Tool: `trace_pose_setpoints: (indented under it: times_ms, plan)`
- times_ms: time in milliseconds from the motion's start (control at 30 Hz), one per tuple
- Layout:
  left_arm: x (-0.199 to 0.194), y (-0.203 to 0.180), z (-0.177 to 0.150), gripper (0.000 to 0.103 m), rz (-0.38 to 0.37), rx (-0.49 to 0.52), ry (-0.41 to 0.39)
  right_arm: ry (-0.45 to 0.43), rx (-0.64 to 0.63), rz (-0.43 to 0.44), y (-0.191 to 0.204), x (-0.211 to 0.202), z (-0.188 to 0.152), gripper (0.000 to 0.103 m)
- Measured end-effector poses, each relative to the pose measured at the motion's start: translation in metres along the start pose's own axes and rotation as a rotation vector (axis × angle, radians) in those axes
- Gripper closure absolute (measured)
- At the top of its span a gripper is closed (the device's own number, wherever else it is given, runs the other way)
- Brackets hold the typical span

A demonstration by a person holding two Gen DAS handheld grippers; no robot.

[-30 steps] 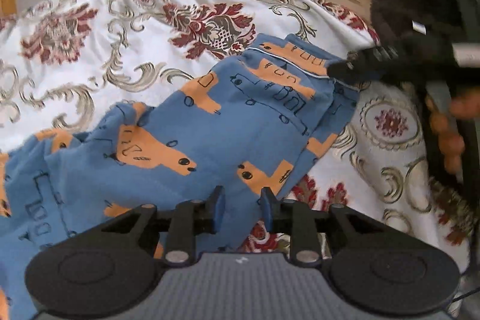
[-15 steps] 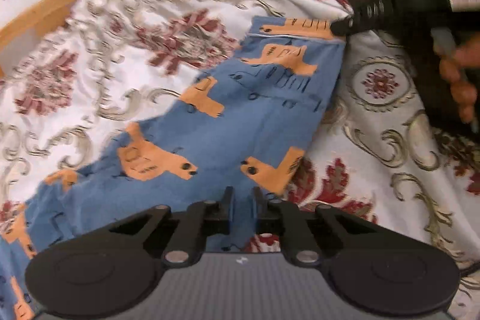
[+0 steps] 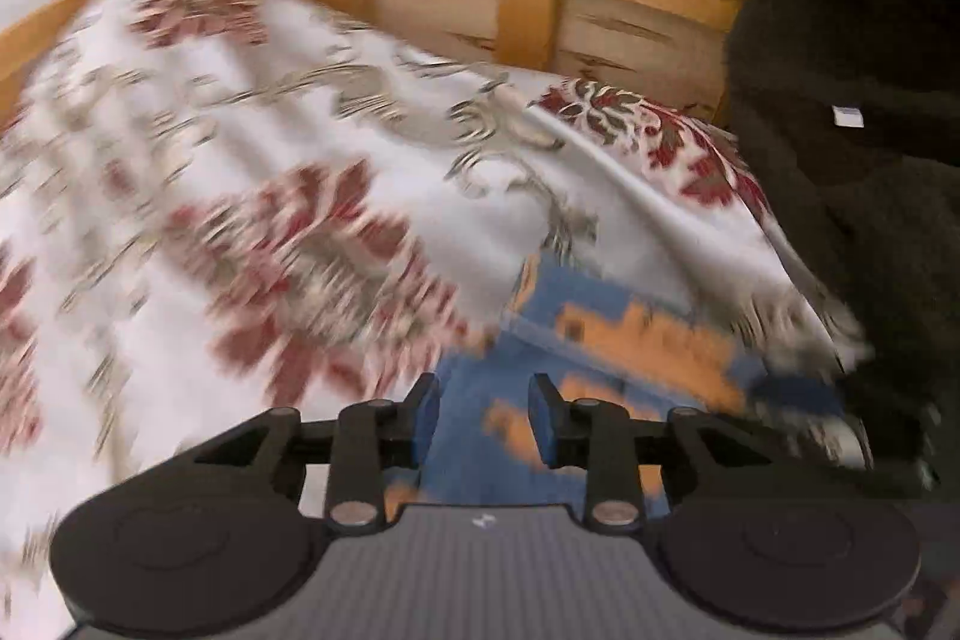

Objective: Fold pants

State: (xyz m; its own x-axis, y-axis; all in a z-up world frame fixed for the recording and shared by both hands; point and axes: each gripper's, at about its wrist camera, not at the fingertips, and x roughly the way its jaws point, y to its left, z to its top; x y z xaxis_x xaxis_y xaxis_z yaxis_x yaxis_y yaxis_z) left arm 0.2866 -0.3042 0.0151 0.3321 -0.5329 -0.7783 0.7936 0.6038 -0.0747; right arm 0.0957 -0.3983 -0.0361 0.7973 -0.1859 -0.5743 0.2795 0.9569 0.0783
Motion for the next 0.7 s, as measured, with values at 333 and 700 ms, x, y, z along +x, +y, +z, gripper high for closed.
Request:
trace_pose_setpoints:
  times_ms: [333,700]
  plan:
    - [0.069,0.0,0.041,0.066,-0.118,0.088,0.135,0.024,0.162,0.065,-0.018,0.018,0.005,0.073]
    - [0.047,-0.005,0.043,0.088,-0.139,0.097,0.051,-0.134,0.14,0.039,-0.016,-0.009,0.01,0.093]
